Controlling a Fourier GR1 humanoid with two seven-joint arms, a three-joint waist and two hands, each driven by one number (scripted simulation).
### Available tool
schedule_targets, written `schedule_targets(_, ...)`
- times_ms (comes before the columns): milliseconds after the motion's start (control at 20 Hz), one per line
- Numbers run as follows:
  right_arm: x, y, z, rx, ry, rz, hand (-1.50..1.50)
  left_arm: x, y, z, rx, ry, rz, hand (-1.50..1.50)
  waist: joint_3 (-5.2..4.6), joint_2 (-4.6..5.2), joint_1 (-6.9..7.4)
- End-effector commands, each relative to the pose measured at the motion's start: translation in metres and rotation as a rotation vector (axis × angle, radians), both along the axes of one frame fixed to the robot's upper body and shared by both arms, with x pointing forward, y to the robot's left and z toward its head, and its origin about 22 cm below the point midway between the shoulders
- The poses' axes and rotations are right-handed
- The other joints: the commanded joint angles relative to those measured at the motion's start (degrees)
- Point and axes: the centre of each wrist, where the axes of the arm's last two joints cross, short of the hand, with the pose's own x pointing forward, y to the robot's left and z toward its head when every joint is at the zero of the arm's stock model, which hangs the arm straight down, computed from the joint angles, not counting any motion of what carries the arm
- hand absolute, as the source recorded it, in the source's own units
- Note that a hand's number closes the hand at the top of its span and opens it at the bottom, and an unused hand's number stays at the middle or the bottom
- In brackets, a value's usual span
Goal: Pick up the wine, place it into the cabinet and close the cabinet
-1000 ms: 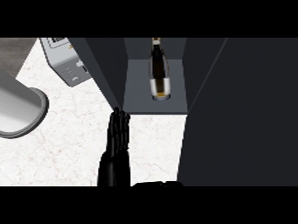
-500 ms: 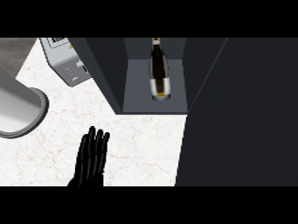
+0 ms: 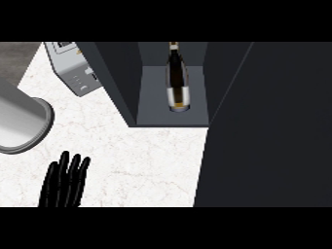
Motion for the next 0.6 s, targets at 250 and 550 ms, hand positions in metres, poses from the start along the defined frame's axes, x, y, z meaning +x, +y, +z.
schedule_targets(250, -0.04, 0.014, 0.006, 0.113, 0.111, 0.208, 1.5, 0.004, 0.038, 0.026, -0.009, -0.042, 0.058, -1.5, 0.03, -0.11, -0.12)
schedule_targets(550, -0.052, 0.038, 0.017, 0.042, 0.011, 0.373, 1.5, 0.007, 0.066, 0.031, -0.005, -0.051, 0.098, -1.5, -0.04, -0.16, -0.1)
